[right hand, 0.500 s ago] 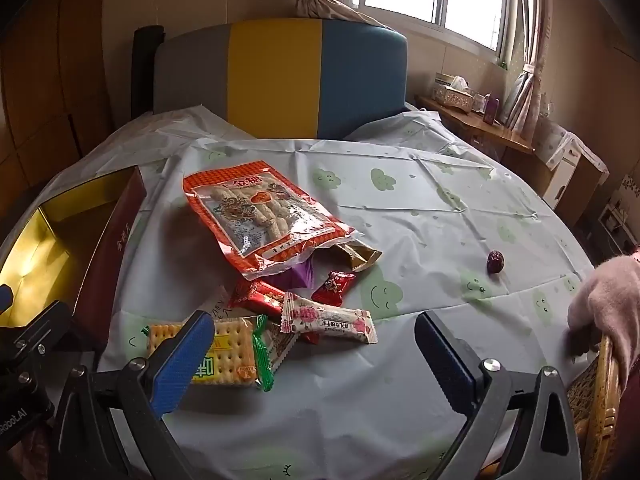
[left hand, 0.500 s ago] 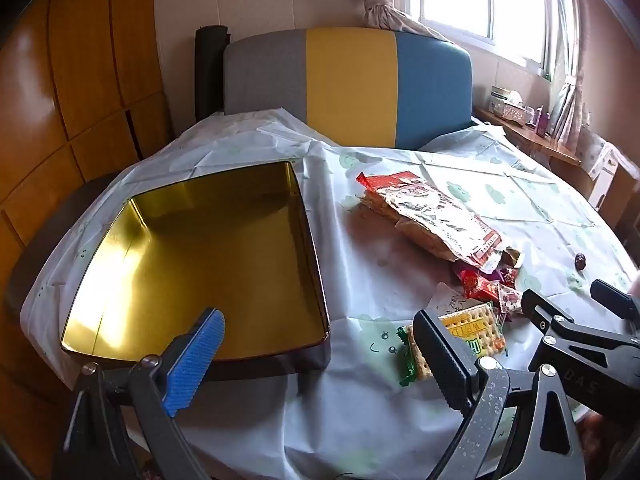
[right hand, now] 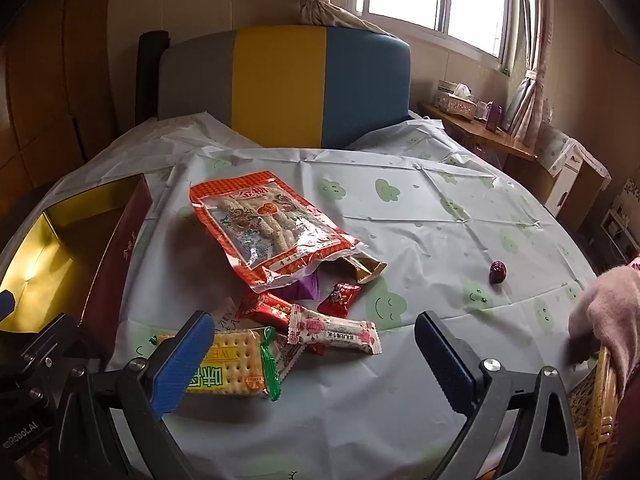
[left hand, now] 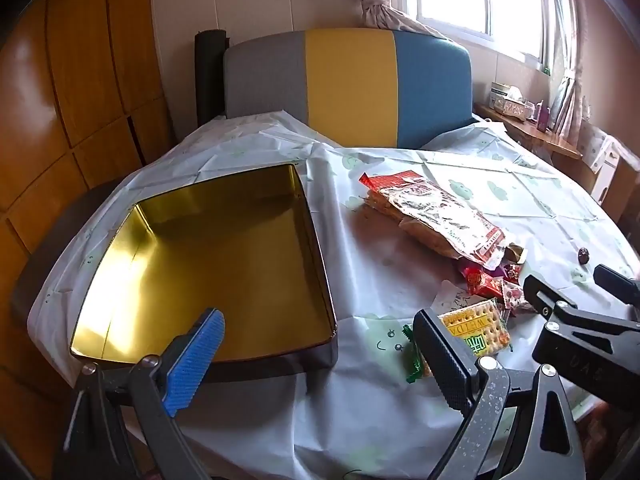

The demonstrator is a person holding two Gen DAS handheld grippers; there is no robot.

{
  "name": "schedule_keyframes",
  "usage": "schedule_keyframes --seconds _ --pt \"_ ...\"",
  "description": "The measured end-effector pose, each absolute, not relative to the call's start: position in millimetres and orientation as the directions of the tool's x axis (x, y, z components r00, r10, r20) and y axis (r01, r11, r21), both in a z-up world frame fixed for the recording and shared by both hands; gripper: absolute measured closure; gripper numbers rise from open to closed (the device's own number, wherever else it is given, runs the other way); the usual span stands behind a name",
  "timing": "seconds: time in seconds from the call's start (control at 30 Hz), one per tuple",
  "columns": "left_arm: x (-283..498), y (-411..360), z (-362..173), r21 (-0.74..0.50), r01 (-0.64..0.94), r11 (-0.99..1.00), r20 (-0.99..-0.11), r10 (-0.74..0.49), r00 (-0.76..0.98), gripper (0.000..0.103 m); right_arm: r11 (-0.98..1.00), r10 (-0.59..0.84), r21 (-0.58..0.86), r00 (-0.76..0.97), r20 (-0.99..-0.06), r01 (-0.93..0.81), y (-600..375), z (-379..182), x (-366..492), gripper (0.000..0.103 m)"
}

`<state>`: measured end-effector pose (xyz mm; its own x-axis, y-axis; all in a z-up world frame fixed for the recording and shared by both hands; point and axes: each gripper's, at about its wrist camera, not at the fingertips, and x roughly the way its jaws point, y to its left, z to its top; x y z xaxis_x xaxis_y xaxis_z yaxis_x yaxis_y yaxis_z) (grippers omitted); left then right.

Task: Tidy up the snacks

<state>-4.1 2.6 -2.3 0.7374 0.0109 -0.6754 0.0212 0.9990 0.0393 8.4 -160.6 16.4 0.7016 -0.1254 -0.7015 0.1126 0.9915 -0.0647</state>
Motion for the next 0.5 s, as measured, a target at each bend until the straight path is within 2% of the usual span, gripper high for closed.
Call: schedule_keyframes --seconds 0.5 --pt "-2.7 4.2 0.2 0.039 0.014 0.999 -0.68 0.016 0.733 0.007 0.993 -0.116 -0.079 0.703 -0.702 0.085 -149.5 18.0 8.5 0.001"
